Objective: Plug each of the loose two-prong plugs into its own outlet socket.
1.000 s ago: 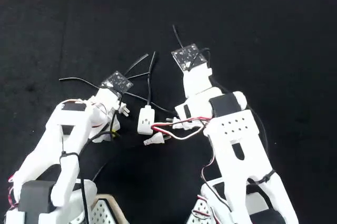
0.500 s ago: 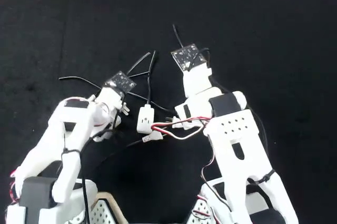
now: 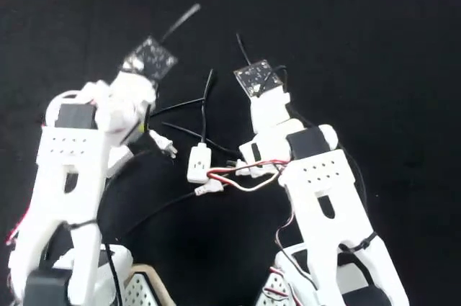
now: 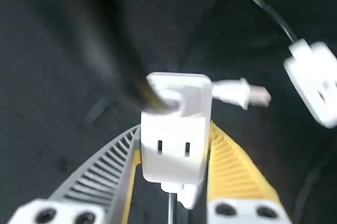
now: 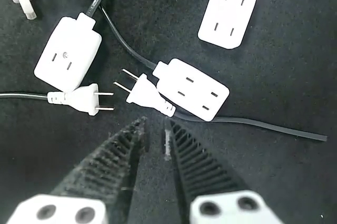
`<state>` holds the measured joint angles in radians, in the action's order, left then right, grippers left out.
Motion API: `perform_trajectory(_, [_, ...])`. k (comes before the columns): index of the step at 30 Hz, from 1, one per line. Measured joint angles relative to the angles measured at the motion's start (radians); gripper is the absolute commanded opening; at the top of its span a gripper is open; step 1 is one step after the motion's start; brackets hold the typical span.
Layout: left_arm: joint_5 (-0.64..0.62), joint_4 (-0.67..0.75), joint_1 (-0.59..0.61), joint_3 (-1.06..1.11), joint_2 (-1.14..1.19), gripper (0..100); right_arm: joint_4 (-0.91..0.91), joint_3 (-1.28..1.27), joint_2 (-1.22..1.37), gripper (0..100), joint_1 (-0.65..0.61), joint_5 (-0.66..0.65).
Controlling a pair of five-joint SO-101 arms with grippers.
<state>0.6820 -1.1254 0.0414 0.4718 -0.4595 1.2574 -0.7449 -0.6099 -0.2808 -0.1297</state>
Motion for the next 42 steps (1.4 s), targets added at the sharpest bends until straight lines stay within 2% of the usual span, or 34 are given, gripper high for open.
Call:
perform_trajectory(5, [0.002,0.109,0.003,-0.192,0.285,3,0.000,-0.021,0.000,4.7,0.000,-0.002])
perform_trajectory(11, [0.002,0.120,0.005,-0.479,0.658,3,0.000,-0.023,0.000,4.7,0.000,-0.002])
perform_trajectory(17, [0.002,0.126,0.005,-0.628,0.864,4,0.000,-0.023,0.000,4.7,0.000,-0.002])
perform_trajectory(26, [-0.012,0.118,0.008,-0.741,0.957,36,-0.046,-0.046,0.002,4.9,0.000,0.000])
perform_trajectory(28, [-0.014,0.080,0.011,-0.770,0.957,38,-0.060,-0.052,0.002,4.9,0.000,0.000])
perform_trajectory(33, [-0.017,-0.101,0.020,-0.882,0.957,33,-0.066,-0.054,0.002,4.9,0.000,0.002])
perform_trajectory(42, [-0.015,-0.517,0.115,-1.030,0.956,12,-0.066,-0.054,0.002,4.9,0.000,0.002])
